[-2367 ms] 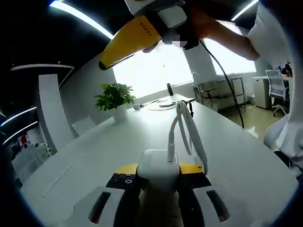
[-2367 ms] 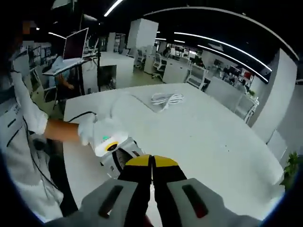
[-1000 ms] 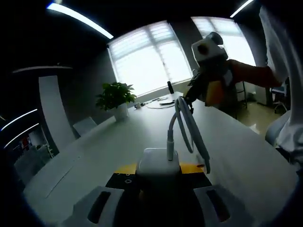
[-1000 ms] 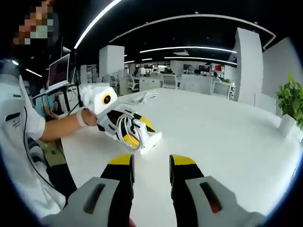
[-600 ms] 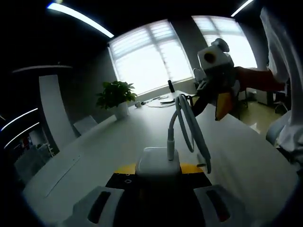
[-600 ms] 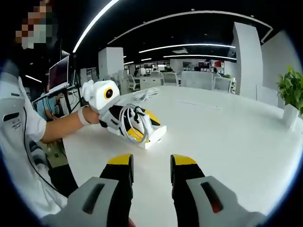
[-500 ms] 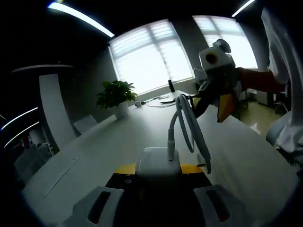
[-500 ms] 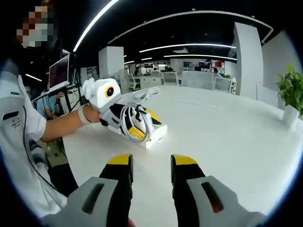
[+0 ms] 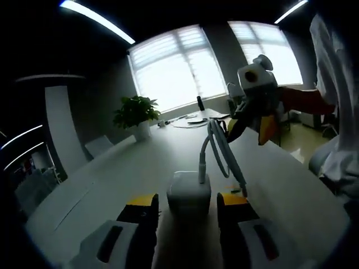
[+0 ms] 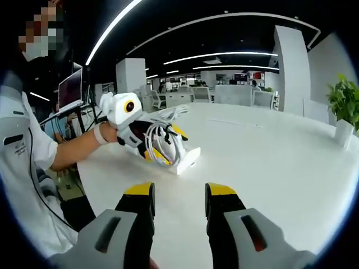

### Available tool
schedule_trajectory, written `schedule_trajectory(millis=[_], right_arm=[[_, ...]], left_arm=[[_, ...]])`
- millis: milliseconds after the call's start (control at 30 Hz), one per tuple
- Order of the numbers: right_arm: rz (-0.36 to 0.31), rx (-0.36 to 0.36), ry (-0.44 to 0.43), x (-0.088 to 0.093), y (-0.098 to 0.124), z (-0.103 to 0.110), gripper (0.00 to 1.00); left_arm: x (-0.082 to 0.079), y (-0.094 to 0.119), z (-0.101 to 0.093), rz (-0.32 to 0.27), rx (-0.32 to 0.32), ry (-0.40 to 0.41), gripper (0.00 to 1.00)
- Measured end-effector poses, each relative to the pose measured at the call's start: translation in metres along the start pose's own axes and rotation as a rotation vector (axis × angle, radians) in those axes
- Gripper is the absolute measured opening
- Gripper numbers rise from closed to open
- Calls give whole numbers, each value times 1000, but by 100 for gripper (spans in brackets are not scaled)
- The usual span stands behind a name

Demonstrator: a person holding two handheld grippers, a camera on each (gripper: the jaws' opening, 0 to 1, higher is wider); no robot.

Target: Straighten the power strip on the desk, plug the charger into it

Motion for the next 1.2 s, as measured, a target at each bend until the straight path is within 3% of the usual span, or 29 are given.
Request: schedule_trajectory(millis=[267, 367, 500, 833, 967, 1100, 1200], right_arm=[[-13, 13, -4, 2, 1, -1, 36], [-14, 20, 1, 2, 0, -2, 38], [16, 37, 26, 6, -1, -2, 41], [31, 41, 60, 5, 7, 3, 46], [56, 75, 36, 6, 9, 3, 60], [67, 100, 69, 6, 14, 7, 62], [66, 105, 59, 5, 19, 9, 63]], left_arm=[[11, 21, -10, 84, -19, 15, 50], [13, 37, -16, 78, -50, 46, 55], [12, 57, -29, 31, -96, 123, 65], [21, 105, -77, 27, -164, 280, 76], [22, 120, -94, 22, -204, 351, 79], [23, 131, -108, 30, -255, 396, 84], [24, 140, -118, 24, -275, 520, 85]])
Point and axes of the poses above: the point that each gripper's makers call its tool centre point, and the gripper's own axes: y roughly backward along the fingers, z roughly to its left, x roughly out of its underside, the point moved 9 cm from there along y, roughly backward along the fingers, and after that the axes turned 6 degrees about y, right-handed, at the moved point
